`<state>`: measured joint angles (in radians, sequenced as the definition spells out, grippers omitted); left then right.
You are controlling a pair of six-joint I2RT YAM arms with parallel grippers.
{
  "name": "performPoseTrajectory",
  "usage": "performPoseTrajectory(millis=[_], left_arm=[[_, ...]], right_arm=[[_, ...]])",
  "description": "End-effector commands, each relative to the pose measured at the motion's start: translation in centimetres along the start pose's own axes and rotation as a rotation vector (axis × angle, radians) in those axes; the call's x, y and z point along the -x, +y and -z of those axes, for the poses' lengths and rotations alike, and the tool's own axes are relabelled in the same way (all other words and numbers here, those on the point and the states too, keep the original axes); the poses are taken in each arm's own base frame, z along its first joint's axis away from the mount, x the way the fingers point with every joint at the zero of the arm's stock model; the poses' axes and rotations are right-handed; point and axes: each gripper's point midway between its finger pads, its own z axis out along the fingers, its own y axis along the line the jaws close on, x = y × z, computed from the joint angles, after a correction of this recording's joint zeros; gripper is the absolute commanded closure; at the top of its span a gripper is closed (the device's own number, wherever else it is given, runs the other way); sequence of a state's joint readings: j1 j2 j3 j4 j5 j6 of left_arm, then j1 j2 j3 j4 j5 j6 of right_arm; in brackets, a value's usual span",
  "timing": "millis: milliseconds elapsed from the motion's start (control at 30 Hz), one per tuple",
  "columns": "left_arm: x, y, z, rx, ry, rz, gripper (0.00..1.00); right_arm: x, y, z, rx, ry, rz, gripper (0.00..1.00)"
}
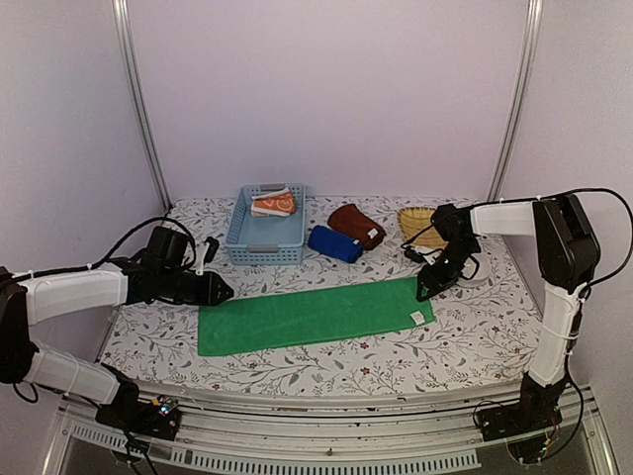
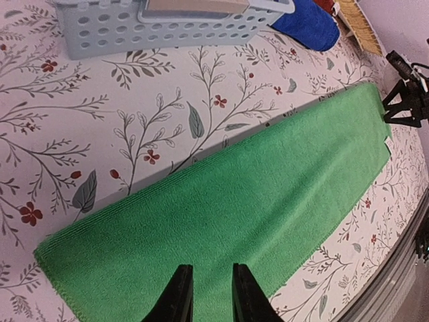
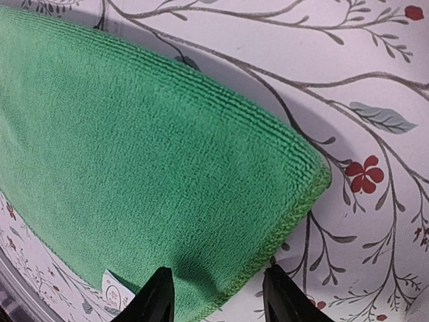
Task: Roll the towels
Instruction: Pick up the towel from the center of the board, then fold the towel at the center of the board.
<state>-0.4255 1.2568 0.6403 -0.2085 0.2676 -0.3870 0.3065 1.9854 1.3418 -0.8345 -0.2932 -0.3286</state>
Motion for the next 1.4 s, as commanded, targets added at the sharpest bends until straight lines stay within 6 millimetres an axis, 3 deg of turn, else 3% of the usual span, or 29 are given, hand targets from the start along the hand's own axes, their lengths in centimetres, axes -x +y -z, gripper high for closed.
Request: performPoseTrajectory(millis=[0, 167, 367, 467, 700, 933, 1067, 1200, 1367], left_arm=[[-0.1, -0.2, -0.1, 0.010, -0.009, -0.012, 0.77], [0.4, 0.4, 0.4, 0.060, -0.019, -0.019, 0.77], [0.6, 0.9, 0.9, 0.096, -0.024, -0.014, 0.76], [0.0, 1.2, 0.8, 0.105, -0.009, 0.006, 0.76], [-1.5, 1.6, 0.1, 0.103, 0.040, 0.033, 0.76], [-4.3, 2.5, -1.4, 0.114, 0.145, 0.065, 0.76], [-5.1, 2.5, -1.8, 0.113, 0.178, 0.072, 0.76], [-5.3, 2.7, -2.1, 0.119, 0.195, 0.073, 0.76], [-5.9, 3.2, -2.4, 0.148, 0.224, 0.090, 0.76]], right_arm=[[-0.4, -0.3, -1.1, -0.001, 0.038, -0.013, 0.51], [-0.6, 0.8, -2.9, -0.049, 0.080, 0.056, 0.54], [-1.0, -1.7, -3.4, -0.180, 0.120, 0.048, 0.84], [-0.1, -2.3, -1.9, -0.170, 0.076, 0.023, 0.96], [3.4, -3.5, 4.6, -0.090, -0.091, -0.028, 0.97], [6.0, -0.5, 8.1, 0.078, -0.176, -0.008, 0.98], [5.3, 2.7, 7.4, 0.288, -0.155, -0.013, 0.98], [4.2, 4.4, 6.2, 0.411, -0.081, -0.072, 0.98], [4.2, 8.0, 6.7, 0.556, -0.068, -0.031, 0.98]])
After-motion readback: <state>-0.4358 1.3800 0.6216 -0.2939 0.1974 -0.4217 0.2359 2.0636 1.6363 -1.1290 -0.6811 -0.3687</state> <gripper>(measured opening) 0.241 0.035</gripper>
